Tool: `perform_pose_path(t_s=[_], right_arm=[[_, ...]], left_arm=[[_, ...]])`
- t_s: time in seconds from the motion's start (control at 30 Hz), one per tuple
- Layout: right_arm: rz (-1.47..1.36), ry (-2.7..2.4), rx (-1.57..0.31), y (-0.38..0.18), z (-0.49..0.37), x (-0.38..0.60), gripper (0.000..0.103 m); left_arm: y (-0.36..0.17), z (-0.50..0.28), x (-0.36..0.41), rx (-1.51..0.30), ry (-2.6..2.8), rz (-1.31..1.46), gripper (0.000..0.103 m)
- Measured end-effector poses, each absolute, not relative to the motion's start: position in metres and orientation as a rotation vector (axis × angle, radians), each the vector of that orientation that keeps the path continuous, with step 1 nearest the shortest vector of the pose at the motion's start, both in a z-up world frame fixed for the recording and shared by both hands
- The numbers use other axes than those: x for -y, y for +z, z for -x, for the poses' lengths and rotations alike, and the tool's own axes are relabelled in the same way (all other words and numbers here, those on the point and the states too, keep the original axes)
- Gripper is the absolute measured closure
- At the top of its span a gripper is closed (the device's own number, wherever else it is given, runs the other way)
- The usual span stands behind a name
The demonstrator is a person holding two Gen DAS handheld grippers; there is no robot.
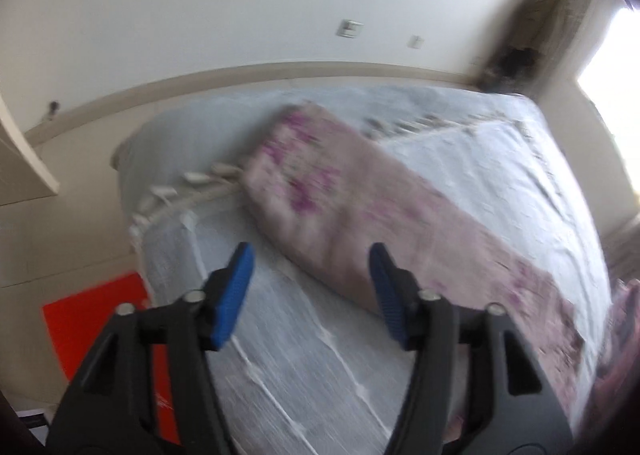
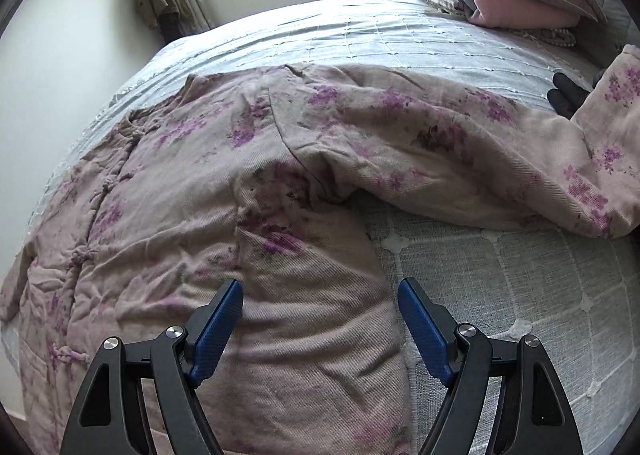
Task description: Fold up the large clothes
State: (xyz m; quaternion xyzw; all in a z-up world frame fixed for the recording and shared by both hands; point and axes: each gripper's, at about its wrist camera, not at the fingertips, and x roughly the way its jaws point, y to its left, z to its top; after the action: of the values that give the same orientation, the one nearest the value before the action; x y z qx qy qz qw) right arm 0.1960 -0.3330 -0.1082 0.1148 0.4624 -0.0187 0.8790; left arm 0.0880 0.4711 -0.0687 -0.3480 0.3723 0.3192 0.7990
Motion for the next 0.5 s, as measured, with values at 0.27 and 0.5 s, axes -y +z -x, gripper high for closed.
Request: perform_pose_path(t_s=[0.27, 0.5], right_arm=[[-0.345, -0.018, -1.018, -0.113, -0.191, 0.364, 0.022], [-0.31, 0.041, -1.043, -0.123, -0.196, 0.348, 0.089]], left_arm=[[-0.121, -0.108, -0.281, -1.06, 0.087, 0.496, 0.026], [-0.156, -0.122, -0.204, -1.143, 0.072, 0.373, 0.072]])
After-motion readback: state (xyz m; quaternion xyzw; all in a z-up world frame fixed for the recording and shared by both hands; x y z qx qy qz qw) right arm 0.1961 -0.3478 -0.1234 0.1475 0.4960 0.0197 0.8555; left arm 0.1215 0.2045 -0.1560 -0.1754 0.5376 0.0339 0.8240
